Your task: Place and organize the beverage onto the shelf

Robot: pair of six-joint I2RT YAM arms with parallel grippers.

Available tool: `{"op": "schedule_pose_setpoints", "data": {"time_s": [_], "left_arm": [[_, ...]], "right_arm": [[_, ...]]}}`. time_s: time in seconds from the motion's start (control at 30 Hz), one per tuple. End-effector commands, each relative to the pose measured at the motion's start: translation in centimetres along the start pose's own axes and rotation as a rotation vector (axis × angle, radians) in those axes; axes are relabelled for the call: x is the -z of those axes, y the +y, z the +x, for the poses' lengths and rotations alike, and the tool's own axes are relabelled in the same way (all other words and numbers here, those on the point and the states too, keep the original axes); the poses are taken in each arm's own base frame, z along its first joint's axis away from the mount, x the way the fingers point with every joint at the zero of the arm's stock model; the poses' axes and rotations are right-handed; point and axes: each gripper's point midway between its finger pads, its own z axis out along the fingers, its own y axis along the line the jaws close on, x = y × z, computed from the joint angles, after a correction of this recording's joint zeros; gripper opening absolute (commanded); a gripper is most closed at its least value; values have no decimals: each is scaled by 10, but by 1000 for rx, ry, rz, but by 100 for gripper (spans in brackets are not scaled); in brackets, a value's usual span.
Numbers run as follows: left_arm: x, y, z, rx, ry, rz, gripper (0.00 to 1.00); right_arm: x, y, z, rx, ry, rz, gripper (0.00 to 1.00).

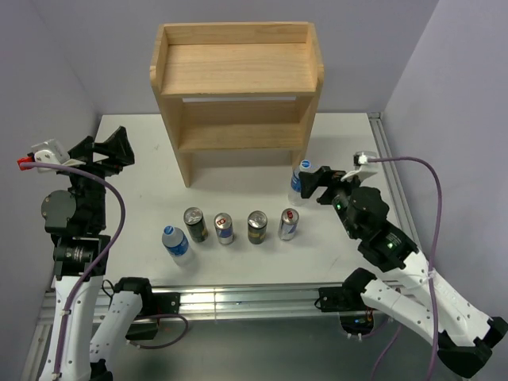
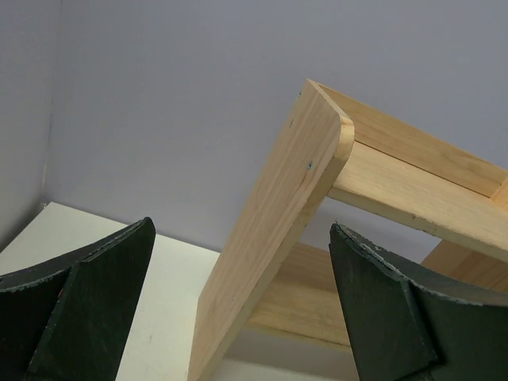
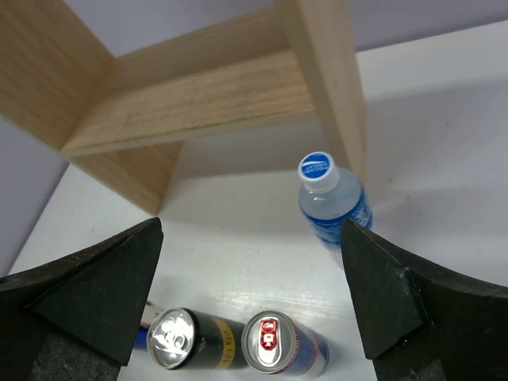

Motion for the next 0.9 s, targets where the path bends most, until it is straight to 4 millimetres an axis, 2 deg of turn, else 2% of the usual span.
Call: {"op": "schedule_pose_setpoints", "data": {"time_s": [0.0, 0.1, 0.17, 0.27, 0.37, 0.47, 0.57, 0.73, 0.87], "left_arm": [[0, -2, -3, -16, -10, 19, 99], [0, -4, -3, -16, -7, 26, 99], [0, -4, -3, -14, -7, 26, 99], [1, -4, -2, -16, -7, 31, 99], [0, -4, -1, -16, -4, 30, 99], [1, -5, -2, -15, -7, 34, 99], [2, -5, -2, -15, -8, 36, 99], [2, -6, -4, -15, -13, 38, 99], [2, -6, -4, -12, -13, 36, 98]], "right_arm": [[11, -26, -18, -56, -92, 130, 100], [7, -59, 7, -46, -34, 313, 100], [-1, -68, 27, -18, 21, 377, 100], [-13, -68, 51, -11, 91, 395, 100], [-26, -64, 68, -2, 118, 368, 100], [-36, -69, 81, 25, 138, 398, 100], [-42, -76, 88, 40, 153, 434, 100], [-56, -75, 99, 36, 153, 414, 100], [-70, -78, 118, 54, 187, 431, 100]]}}
